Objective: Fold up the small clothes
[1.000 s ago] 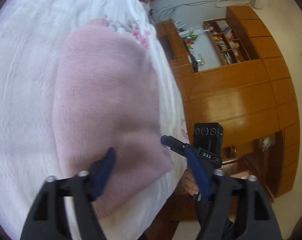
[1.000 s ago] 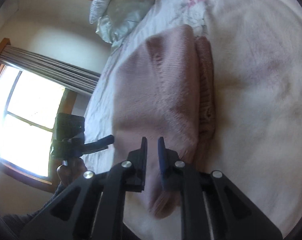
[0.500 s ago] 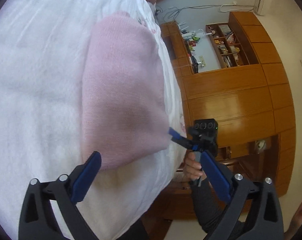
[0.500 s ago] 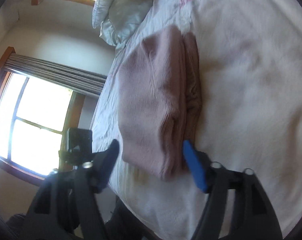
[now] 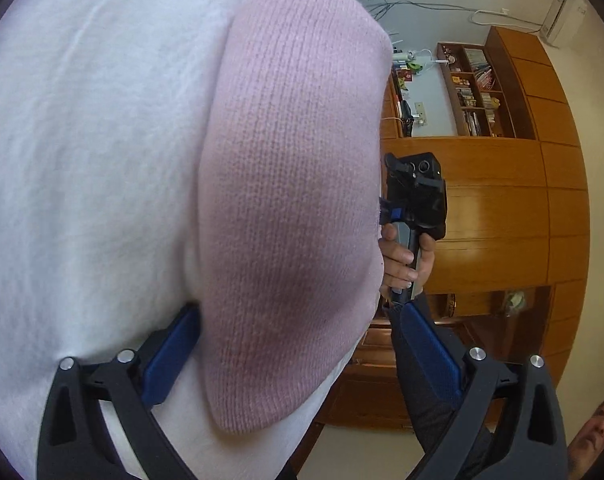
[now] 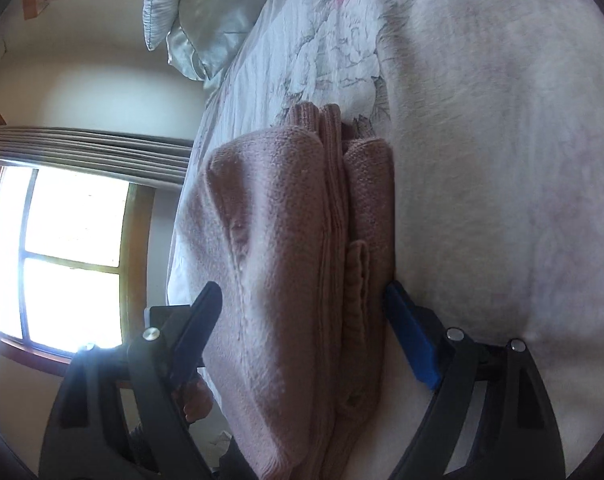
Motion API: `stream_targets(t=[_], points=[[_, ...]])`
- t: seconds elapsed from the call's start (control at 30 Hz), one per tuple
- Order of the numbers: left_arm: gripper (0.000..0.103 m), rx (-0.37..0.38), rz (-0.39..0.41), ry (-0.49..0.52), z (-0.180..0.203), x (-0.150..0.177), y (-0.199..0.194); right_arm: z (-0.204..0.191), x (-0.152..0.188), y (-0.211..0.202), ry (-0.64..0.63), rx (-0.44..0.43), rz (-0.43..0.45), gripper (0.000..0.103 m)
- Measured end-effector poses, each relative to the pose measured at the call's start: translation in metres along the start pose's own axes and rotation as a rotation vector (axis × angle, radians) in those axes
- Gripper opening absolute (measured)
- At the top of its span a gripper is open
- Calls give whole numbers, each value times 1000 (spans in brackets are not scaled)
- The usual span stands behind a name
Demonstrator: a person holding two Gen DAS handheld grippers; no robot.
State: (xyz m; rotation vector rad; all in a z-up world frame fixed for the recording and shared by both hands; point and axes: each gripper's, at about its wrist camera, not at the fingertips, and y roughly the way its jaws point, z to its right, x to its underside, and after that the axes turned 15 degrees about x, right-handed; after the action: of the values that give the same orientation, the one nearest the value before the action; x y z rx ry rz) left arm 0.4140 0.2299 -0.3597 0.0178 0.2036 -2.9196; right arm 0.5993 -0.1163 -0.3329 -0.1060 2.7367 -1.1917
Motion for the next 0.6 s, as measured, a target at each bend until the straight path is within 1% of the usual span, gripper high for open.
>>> stream_targets(t=[0.1, 0.2, 0.27, 0.33, 0.37, 0.4, 0.43, 0.47, 0.5, 0.53, 0.6], points=[[99, 53, -16, 1, -5, -5, 9, -2, -4, 9, -15, -7, -18, 84], [99, 82, -31, 6, -7, -8, 19, -7, -7, 13, -28, -37, -25, 85], [99, 70, -40, 15, -6, -8, 24, -15, -11, 17, -45, -53, -24, 85], [99, 41, -12, -1, -5, -8, 27, -16, -15, 24, -40, -60, -22, 84], [97, 21, 3, -13, -3, -8, 28, -16, -16, 26, -39, -59, -18, 82], [95, -4, 15, -25, 0, -6, 29, -17, -17, 26, -36, -56, -11, 72], [84, -28, 18, -36, 1, -6, 30, -16, -17, 26, -29, -57, -8, 61], [64, -60, 17, -44, 2, -6, 30, -13, -15, 26, -17, -56, -3, 58], [60, -86, 23, -53, 2, -3, 27, -12, -13, 23, -15, -49, 6, 54], [55, -91, 29, -60, 1, -3, 25, -13, -12, 21, -16, -41, 14, 51], [51, -116, 39, -41, 8, -2, 24, -19, -9, 15, -22, -22, 33, 49]])
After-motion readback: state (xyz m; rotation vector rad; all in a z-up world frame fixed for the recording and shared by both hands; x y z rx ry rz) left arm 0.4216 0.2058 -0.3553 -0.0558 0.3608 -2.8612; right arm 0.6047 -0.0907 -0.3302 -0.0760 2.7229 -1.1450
